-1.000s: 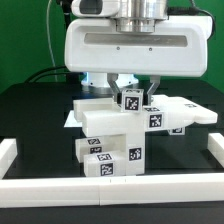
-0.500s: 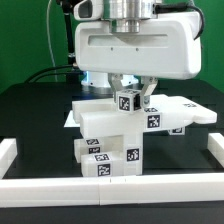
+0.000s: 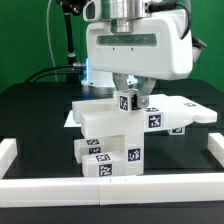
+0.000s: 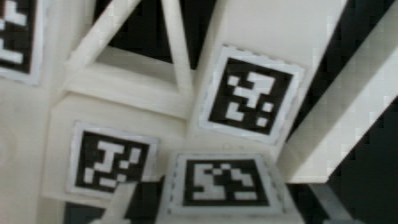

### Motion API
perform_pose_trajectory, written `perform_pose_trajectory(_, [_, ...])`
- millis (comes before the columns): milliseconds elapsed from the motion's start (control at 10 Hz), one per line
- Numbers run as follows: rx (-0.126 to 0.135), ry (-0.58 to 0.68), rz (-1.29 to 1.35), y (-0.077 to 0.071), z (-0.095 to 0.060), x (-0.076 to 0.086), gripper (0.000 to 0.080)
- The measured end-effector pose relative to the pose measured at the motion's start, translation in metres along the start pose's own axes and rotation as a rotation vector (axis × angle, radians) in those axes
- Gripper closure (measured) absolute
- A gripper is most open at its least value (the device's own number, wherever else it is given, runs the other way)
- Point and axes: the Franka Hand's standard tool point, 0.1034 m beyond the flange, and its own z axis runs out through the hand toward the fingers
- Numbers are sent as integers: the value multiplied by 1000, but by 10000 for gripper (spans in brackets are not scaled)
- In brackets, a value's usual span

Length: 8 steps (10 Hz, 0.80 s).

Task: Assemble chair

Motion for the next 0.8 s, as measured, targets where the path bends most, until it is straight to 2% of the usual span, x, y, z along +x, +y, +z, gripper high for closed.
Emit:
perform_pose_trajectory(300, [16,-19,245,0,0,2,530])
perform_pose_trajectory(400, [16,-19,227,0,0,2,530])
perform_pose_trajectory(500, [16,-19,227,0,0,2,413])
perform_pose_trajectory(600, [16,-19,213,0,0,2,413])
perform_pose_trajectory(700, [12,-17,132,0,0,1,277])
perform_pose_trajectory(800, [8,-23,-21,-2,-1,-1,174])
